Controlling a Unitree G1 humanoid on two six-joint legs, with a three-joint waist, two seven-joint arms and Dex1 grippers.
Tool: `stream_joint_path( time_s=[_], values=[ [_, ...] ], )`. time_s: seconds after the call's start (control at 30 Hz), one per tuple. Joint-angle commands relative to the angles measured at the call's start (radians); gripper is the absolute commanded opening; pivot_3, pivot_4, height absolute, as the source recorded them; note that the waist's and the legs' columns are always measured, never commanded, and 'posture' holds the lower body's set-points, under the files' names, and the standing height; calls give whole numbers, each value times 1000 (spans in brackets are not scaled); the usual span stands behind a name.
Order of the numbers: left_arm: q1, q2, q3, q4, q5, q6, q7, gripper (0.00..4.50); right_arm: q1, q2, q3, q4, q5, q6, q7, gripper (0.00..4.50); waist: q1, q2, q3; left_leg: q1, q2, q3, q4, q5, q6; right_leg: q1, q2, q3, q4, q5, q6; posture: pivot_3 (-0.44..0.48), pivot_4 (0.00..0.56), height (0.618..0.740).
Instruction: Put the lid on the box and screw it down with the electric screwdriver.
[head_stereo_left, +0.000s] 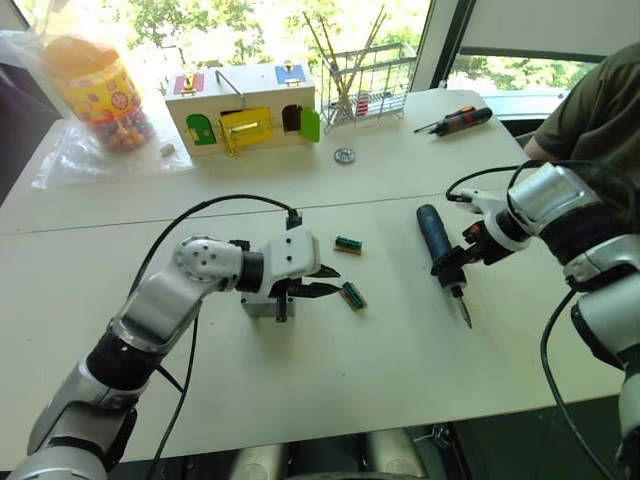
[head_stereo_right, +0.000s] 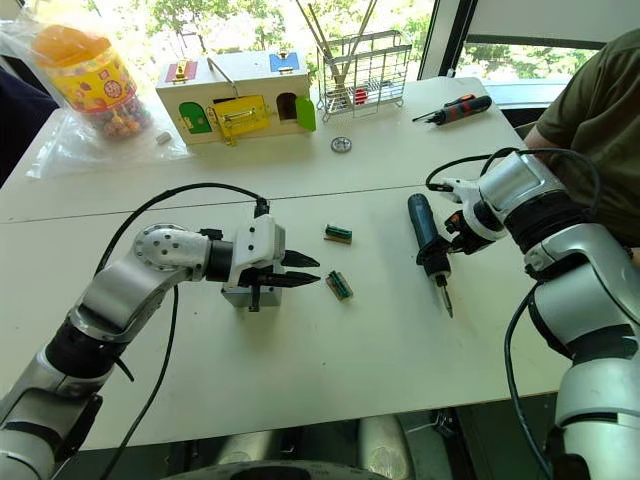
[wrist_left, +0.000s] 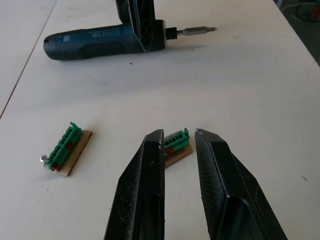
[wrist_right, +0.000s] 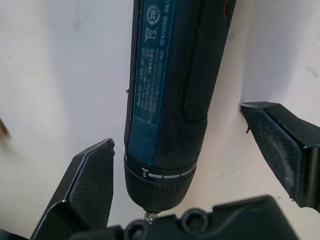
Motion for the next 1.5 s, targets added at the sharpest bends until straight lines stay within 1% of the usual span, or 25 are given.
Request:
stream_joint_path(
  time_s=[0.03, 0.13, 0.2, 0.4, 0.47, 0.57, 0.63, 0.67, 0.77, 0.83, 0.9, 0.93, 0.97, 1.0, 1.07, 1.1, 1.2, 1.3, 1.43, 1.5],
  values=[
    [-6, 1, 18, -23, 7, -5, 13, 944, 61, 4, 83, -21, -81, -83, 56, 3433, 3, -3, -2, 0, 0, 0, 0, 0, 0, 0, 0, 0, 0, 0, 0, 0, 150, 740],
    [-5, 2, 19, -17, 10, -9, 20, 944, 99, -22, 111, -50, -144, -137, 97, 2345, 10, -4, -3, 0, -1, -3, 1, 0, 0, 2, 0, -1, -1, 0, 0, 0, 150, 740],
    [-3, -1, 18, -14, 13, -11, 25, 944, 128, -36, 113, -61, -181, -173, 119, 1804, 12, -4, -3, 0, -1, -4, 1, 0, 0, 2, 0, -3, -2, 0, 0, 0, 150, 740],
    [-6, -14, 20, 2, 23, -14, 37, 944, 182, -25, 42, -1, -254, -239, 116, 1799, 29, -10, -8, 1, -1, -7, 2, 0, 0, 7, 0, -5, -3, 0, 0, 0, 150, 740],
    [-5, -5, 25, 12, 29, -20, 31, 944, 179, -14, -2, 10, -270, -257, 92, 1799, 33, -12, -9, 2, -1, -8, 4, -1, 0, 8, 0, -5, -4, 0, 0, 0, 150, 740],
    [-5, 21, 48, 38, 30, -31, 18, 944, 135, -2, -90, 9, -269, -293, 80, 1799, 31, -14, -10, 3, -2, -10, 8, -2, 1, 10, 0, -5, -5, 0, 0, 0, 150, 740],
    [-9, 46, 82, 61, 17, -30, 9, 944, 68, 14, -189, -4, -233, -257, 70, 1799, 26, -13, -9, 4, -2, -8, 8, -2, 1, 11, 0, -5, -4, 0, 0, 0, 150, 740],
    [-12, 56, 109, 72, 0, -21, 5, 944, 31, 19, -249, -14, -209, -232, 58, 1799, 20, -10, -7, 3, -2, -8, 8, -2, 1, 11, 0, -4, -4, 0, 0, 0, 150, 740],
    [-7, 87, 197, 98, -61, 4, -21, 944, -25, 26, -403, -100, -141, -149, 13, 1799, 0, 6, 2, -4, -2, -4, 7, -1, 1, 1, -1, 0, 0, 0, 0, 0, 150, 740],
    [-8, 112, 227, 117, -71, 8, -33, 944, -25, 35, -521, -184, -84, -81, -39, 1799, -2, 6, 2, -11, -2, -2, 8, 0, 0, -11, -3, 0, 3, 0, 0, 0, 150, 740],
    [-13, 137, 253, 141, -77, 14, -41, 944, 30, 84, -726, -335, 3, -76, -133, 1799, -4, 6, 2, -19, 0, -3, 7, 0, 0, -22, -3, -3, 9, 0, 0, 0, 150, 740],
    [-13, 144, 266, 144, -92, 25, -47, 944, 62, 120, -828, -414, 45, -73, -181, 1799, -4, 6, 2, -20, -1, -3, 8, 0, 0, -26, -3, -3, 16, 0, 0, 0, 150, 740],
    [-11, 149, 279, 140, -112, 41, -53, 944, 98, 167, -923, -498, 80, -87, -239, 1799, -5, 6, 2, -20, -1, -3, 8, 0, 0, -26, -4, -4, 16, 0, 0, 0, 150, 740],
    [-3, 157, 288, 128, -131, 62, -60, 944, 145, 240, -1022, -607, 127, -143, -302, 1799, -5, 6, 2, -20, -1, -3, 8, 0, 0, -26, -4, -4, 16, 0, 0, 0, 150, 740],
    [15, 180, 298, 112, -149, 88, -70, 944, 213, 374, -1151, -779, 202, -241, -408, 1799, -4, 6, 2, -20, -1, -2, 8, 0, 0, -24, -4, -4, 16, 0, 0, 0, 150, 740],
    [28, 197, 299, 109, -145, 94, -74, 944, 231, 443, -1182, -841, 223, -231, -474, 1799, -3, 6, 2, -20, -2, -2, 7, 0, 0, -24, -4, -4, 16, 0, 0, 0, 150, 740],
    [57, 221, 308, 87, -153, 124, -61, 944, 298, 591, -1165, -964, 275, -204, -601, 1799, 2, 7, 2, -20, -2, 0, 10, 1, -2, -22, -4, -2, 17, 0, 0, 0, 150, 740],
    [100, 237, 289, 39, -136, 150, -39, 944, 390, 705, -1104, -1041, 306, -292, -661, 1799, 4, 6, 2, -19, -3, -4, 10, 1, -2, -20, -4, -2, 18, 0, 0, 0, 150, 740],
    [132, 245, 280, 6, -135, 178, -20, 944, 519, 811, -982, -1080, 311, -422, -694, 1799, -4, 7, 2, -19, -4, -3, 8, 1, -2, -22, -4, -2, 18, 0, 0, 0, 150, 740],
    [144, 254, 272, 2, -125, 176, -21, 944, 560, 844, -941, -1082, 323, -459, -703, 1799, -14, 7, 2, -19, -4, -3, 8, 1, -2, -22, -4, -2, 18, 0, 0, 0, 150, 740]
  ],
)
